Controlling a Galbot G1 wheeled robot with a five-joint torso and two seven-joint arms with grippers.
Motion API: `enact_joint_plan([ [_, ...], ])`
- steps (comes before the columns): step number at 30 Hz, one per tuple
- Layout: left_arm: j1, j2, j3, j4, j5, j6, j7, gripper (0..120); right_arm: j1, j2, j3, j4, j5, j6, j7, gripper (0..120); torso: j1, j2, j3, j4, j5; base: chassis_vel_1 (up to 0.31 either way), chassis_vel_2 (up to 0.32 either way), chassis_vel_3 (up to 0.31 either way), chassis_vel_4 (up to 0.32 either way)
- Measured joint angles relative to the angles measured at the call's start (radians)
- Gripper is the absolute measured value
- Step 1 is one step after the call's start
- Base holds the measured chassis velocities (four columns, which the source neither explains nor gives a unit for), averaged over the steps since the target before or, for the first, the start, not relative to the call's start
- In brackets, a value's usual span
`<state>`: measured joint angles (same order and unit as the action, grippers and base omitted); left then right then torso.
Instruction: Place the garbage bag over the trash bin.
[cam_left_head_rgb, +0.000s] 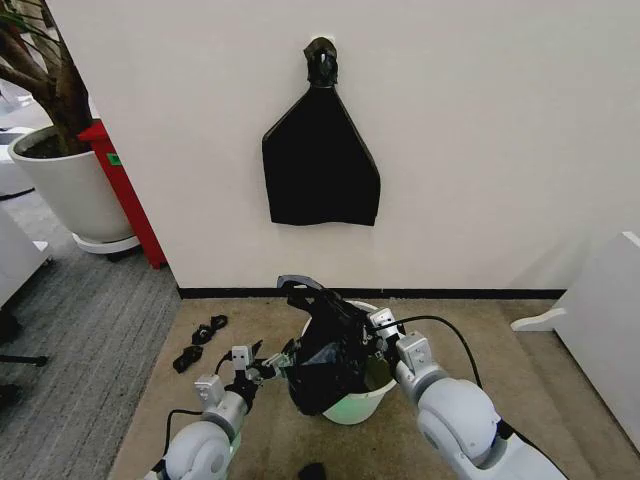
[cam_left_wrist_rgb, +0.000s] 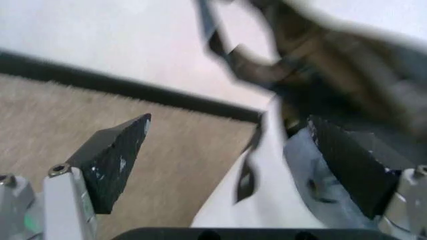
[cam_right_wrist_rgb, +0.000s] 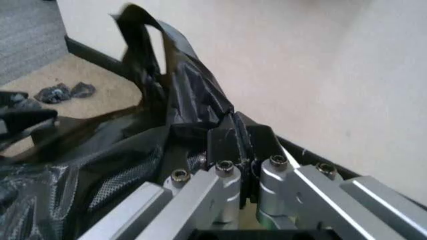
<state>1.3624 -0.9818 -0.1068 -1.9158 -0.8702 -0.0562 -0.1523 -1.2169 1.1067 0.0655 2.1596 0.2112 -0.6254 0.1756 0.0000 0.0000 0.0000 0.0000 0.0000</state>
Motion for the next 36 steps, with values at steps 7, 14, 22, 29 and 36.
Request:
enact_joint_plan([
  [7,0.062,0.015,-0.050,-0.128,-0.027,-0.024,0.044,93,0.034,0.033,-0.047,-0.026,-0.028,0.000,0.000,0,0.000,0.000,0.000,0.0002,0.0000,0.000,0.000,0.000,0.000],
  [14,0.051,0.025,-0.055,-0.132,-0.028,0.005,0.006,93,0.041,0.046,-0.084,-0.027,-0.051,0.003,-0.002,0,0.000,0.000,0.000,0.0001,0.0000,0.000,0.000,0.000,0.000],
  [22,-0.005,0.050,0.016,-0.087,-0.057,0.047,-0.012,93,0.058,0.042,-0.123,-0.031,-0.119,0.023,-0.012,0,0.000,0.000,0.000,-0.0001,-0.0001,0.000,0.000,0.000,0.000],
  [29,-0.063,0.073,0.065,-0.019,-0.058,0.051,-0.015,91,0.071,0.054,-0.139,-0.036,-0.129,0.022,-0.016,0,0.000,0.000,0.000,0.0000,-0.0001,0.000,0.000,0.000,0.000],
  [36,-0.125,0.075,0.140,-0.012,-0.073,0.057,-0.035,91,0.078,0.057,-0.147,-0.038,-0.128,0.019,-0.017,0,0.000,0.000,0.000,0.0000,0.0000,0.000,0.000,0.000,0.000],
])
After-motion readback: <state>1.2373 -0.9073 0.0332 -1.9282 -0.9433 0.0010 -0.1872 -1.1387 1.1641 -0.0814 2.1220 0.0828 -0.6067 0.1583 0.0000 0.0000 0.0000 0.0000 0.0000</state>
